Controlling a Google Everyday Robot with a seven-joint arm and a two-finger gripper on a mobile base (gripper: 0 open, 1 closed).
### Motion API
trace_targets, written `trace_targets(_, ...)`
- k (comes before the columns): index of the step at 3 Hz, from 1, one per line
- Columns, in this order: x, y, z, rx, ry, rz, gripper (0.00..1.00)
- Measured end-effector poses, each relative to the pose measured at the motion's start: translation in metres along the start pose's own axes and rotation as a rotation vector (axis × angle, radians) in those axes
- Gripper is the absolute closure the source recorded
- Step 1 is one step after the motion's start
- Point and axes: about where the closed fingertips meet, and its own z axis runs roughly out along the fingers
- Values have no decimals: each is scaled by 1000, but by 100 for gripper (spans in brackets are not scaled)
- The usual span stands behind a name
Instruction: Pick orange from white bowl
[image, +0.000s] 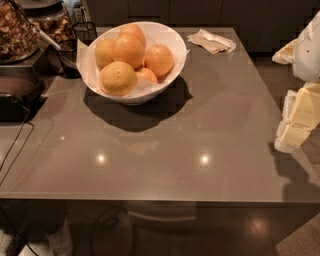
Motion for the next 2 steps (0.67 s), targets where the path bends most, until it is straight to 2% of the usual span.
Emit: trace_targets(2,-7,-3,-5,13,-9,23,0)
